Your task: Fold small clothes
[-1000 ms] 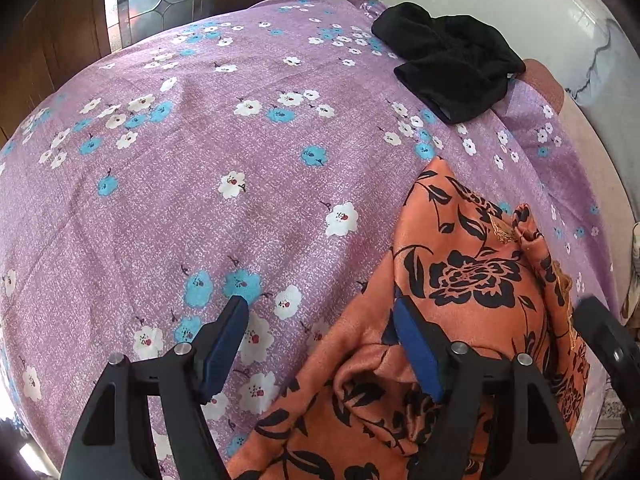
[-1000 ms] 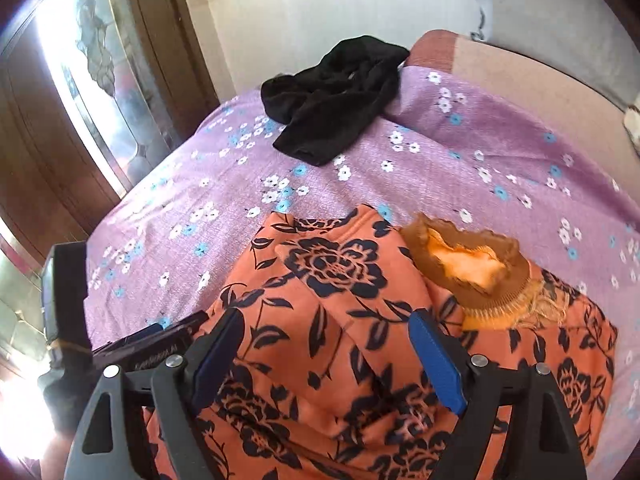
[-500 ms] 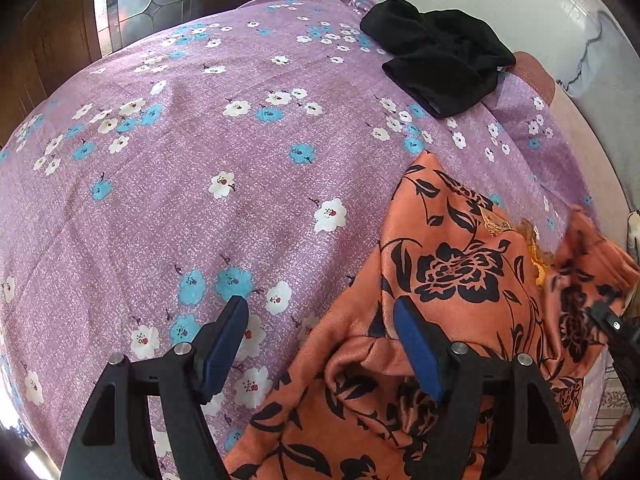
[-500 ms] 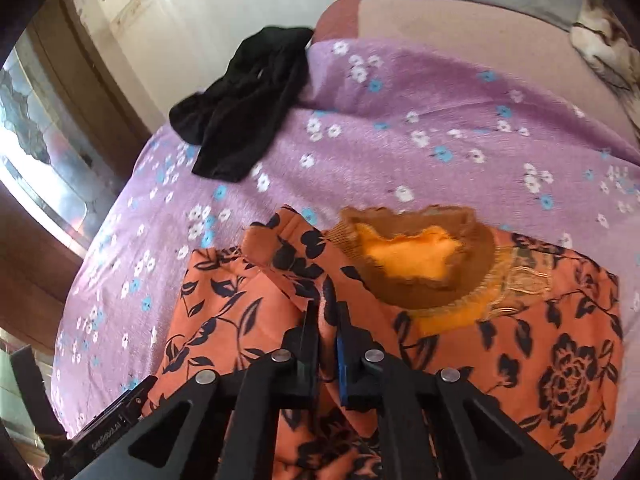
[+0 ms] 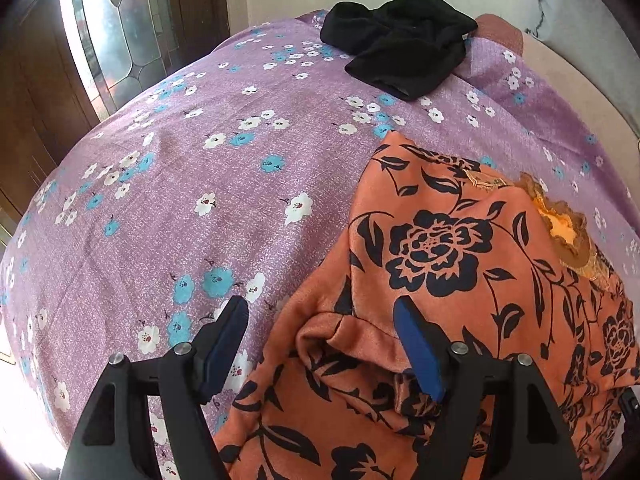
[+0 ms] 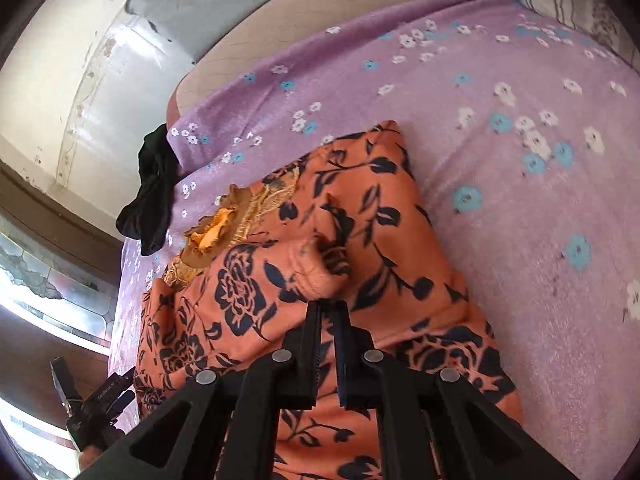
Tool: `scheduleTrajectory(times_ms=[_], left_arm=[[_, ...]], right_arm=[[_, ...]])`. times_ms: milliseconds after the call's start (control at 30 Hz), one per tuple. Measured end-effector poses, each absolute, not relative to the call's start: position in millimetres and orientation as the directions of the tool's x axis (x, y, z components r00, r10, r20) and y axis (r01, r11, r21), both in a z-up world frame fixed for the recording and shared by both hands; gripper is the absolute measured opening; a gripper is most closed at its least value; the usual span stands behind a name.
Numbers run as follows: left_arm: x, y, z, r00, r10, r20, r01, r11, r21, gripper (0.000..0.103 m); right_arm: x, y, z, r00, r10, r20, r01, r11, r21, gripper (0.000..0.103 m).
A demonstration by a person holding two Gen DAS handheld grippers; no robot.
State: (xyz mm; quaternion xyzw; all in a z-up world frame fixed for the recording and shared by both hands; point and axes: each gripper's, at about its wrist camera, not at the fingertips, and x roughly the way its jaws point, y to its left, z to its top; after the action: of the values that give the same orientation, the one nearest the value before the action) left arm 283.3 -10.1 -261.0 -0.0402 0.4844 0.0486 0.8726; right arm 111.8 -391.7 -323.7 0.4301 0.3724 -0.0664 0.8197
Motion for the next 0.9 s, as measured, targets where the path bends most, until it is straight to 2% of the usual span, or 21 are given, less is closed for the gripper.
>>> scheduleTrajectory(times_ms=[100,167,233,267,300,333,367,467,600,767,833,900], left_arm=[[281,-14,-264,0.525,0.051,-0.85,-0.109,0.994,-0.008,0.076],[280,-13,-267,0.52,0.059,-0.852,-0.112,0.994,0.001,0.076],[279,-11,-268,0.518,0.058,-0.854,-0.12,0.993,-0.005,0.076],[279,-10,-267,0.516,0.055,-0.855,-0.125,0.992,-0.012,0.076],[280,-8,-266,0.514,0.049,-0.856,-0.13,0.991,-0.021,0.076],[279,-6,-266,0.514,0.045,-0.857,-0.135,0.99,-0.03,0.076],[279,-4,-264,0.516,0.041,-0.855,-0.141,0.989,-0.038,0.076],[277,0,-260,0.534,0.042,-0.844,-0.153,0.987,-0.048,0.076],[276,1,-256,0.545,0.031,-0.838,-0.148,0.987,-0.06,0.076],[281,3,-260,0.536,0.031,-0.844,-0.15,0.987,-0.059,0.076],[282,2,-262,0.529,0.029,-0.848,-0.151,0.987,-0.06,0.076],[283,-2,-263,0.528,0.028,-0.849,-0.144,0.988,-0.056,0.076]], right_arm=[[112,-406,-328,0.743,0.342,-0.575,0.393,0.473,0.789,0.011],[112,-413,-329,0.754,0.373,-0.54,0.384,0.417,0.824,0.012],[111,-419,-330,0.777,0.373,-0.508,0.373,0.377,0.848,0.02],[111,-420,-330,0.786,0.387,-0.482,0.358,0.351,0.865,0.036],[111,-421,-329,0.793,0.4,-0.459,0.344,0.328,0.88,0.061],[109,-422,-325,0.809,0.397,-0.434,0.324,0.314,0.892,0.073],[105,-422,-319,0.829,0.382,-0.408,0.298,0.315,0.901,0.078],[107,-419,-300,0.85,0.373,-0.372,0.231,0.37,0.9,0.078],[131,-419,-314,0.806,0.367,-0.465,0.32,0.392,0.863,0.077],[150,-418,-344,0.777,0.404,-0.482,0.359,0.345,0.868,0.071],[157,-415,-340,0.795,0.385,-0.468,0.322,0.386,0.864,0.061],[166,-407,-335,0.795,0.376,-0.476,0.287,0.458,0.841,0.024]])
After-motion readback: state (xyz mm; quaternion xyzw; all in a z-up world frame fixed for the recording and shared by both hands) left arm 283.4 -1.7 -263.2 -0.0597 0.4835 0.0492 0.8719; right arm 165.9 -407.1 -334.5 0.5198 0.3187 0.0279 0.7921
